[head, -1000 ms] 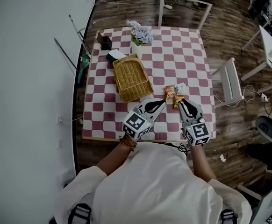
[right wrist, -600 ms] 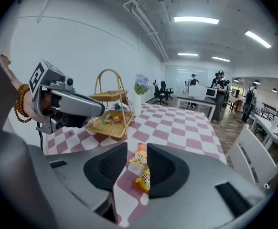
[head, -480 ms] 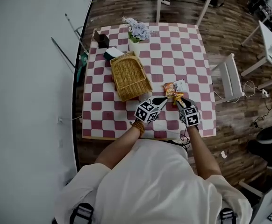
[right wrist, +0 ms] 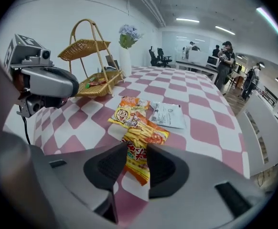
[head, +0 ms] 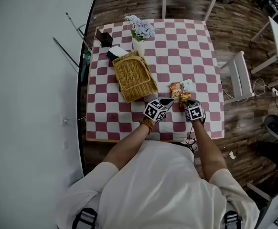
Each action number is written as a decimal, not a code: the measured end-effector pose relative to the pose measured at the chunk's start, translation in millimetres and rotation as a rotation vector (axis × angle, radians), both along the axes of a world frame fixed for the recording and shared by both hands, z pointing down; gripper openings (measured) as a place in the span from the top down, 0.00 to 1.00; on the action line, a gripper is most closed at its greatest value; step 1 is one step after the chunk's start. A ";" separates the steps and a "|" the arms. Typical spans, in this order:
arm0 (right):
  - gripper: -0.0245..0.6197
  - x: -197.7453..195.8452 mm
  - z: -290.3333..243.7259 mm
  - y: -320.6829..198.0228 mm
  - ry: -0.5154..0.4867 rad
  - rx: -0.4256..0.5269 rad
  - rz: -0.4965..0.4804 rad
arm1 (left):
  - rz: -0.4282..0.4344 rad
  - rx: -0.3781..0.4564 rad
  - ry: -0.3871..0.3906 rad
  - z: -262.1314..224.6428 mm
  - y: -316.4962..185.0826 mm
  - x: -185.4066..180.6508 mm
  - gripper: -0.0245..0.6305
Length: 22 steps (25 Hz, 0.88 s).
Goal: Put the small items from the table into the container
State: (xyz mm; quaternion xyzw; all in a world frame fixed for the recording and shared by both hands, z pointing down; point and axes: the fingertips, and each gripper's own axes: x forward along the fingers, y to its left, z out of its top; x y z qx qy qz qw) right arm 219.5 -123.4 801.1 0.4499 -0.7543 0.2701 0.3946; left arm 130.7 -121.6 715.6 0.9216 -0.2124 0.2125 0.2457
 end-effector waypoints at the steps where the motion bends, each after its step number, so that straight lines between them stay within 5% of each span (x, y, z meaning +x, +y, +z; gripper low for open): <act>1: 0.72 -0.2 2.2 -0.4 0.000 -0.007 -0.001 | 0.002 -0.004 -0.007 2.6 -0.7 -0.1 0.92; 12: 0.85 -1.6 -15.3 -4.3 -0.012 0.066 0.008 | -0.026 0.008 0.041 -13.4 -2.0 -3.5 0.92; 22: 0.85 -8.3 -137.3 -0.4 -0.117 0.306 0.042 | -0.140 0.124 0.185 -94.9 10.3 -36.3 0.92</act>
